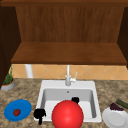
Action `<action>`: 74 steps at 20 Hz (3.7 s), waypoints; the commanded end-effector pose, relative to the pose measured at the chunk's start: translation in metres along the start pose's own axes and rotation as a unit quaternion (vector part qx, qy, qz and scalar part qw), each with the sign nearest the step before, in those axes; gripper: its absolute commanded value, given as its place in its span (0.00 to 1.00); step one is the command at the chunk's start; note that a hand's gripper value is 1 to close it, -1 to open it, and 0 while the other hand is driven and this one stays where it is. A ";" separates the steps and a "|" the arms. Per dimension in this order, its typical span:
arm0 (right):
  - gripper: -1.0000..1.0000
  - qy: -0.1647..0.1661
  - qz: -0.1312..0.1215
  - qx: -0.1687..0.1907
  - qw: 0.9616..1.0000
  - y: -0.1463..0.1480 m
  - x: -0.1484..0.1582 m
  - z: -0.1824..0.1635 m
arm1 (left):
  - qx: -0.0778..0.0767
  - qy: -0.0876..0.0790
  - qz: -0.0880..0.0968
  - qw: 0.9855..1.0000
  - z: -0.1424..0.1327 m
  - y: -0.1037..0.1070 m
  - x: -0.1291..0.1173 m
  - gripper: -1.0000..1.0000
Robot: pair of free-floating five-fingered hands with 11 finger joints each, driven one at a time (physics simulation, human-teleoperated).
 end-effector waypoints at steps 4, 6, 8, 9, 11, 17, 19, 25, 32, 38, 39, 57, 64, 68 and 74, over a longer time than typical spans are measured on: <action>1.00 0.017 -0.051 -0.017 0.998 -0.016 -0.001 0.008 | 0.000 0.000 0.000 1.000 0.000 0.000 0.000 0.50; 1.00 0.015 -0.048 -0.017 0.999 -0.021 -0.002 0.010 | 0.000 0.000 0.000 1.000 0.000 0.000 0.000 0.50; 1.00 0.014 -0.046 -0.018 0.999 -0.026 -0.004 0.013 | 0.000 0.000 0.000 1.000 0.000 0.000 0.000 0.50; 1.00 0.014 -0.046 -0.018 0.999 -0.029 -0.005 0.015 | 0.000 0.000 0.000 1.000 0.000 0.000 0.000 0.50; 1.00 0.010 -0.050 -0.019 0.999 -0.037 -0.006 0.021 | 0.000 0.000 0.000 1.000 0.000 0.000 0.000 0.50; 1.00 0.007 -0.049 -0.019 0.999 -0.060 -0.015 0.053 | 0.000 0.000 0.000 1.000 0.000 0.000 0.000 0.50; 1.00 0.003 -0.045 -0.019 0.999 -0.067 -0.017 0.070 | 0.000 0.000 0.000 1.000 0.000 0.000 0.000 0.50; 1.00 -0.004 -0.037 -0.018 0.999 -0.092 -0.032 0.126 | 0.000 0.000 0.000 1.000 0.000 0.000 0.000 0.50; 1.00 0.001 -0.040 -0.018 0.999 -0.121 -0.046 0.187 | 0.000 0.000 0.000 1.000 0.000 0.000 0.000 0.50; 1.00 0.002 -0.039 -0.016 0.999 -0.145 -0.057 0.238 | 0.000 0.000 0.000 1.000 0.000 0.000 0.000 0.50; 1.00 0.001 -0.039 -0.017 0.999 -0.148 -0.059 0.247 | 0.000 0.000 0.000 1.000 0.000 0.000 0.000 0.50; 1.00 -0.020 -0.047 -0.020 0.999 -0.174 -0.124 0.390 | 0.000 0.000 0.000 1.000 0.000 0.000 0.000 0.50; 1.00 -0.024 -0.047 -0.020 0.998 -0.167 -0.157 0.431 | 0.000 0.000 0.000 1.000 0.000 0.000 0.000 0.50; 1.00 -0.026 -0.048 -0.020 0.998 -0.157 -0.183 0.444 | 0.000 0.000 0.000 1.000 0.000 0.000 0.000 0.50; 1.00 -0.027 -0.050 -0.021 0.998 -0.144 -0.219 0.468 | 0.000 0.000 0.000 1.000 0.000 0.000 0.000 0.50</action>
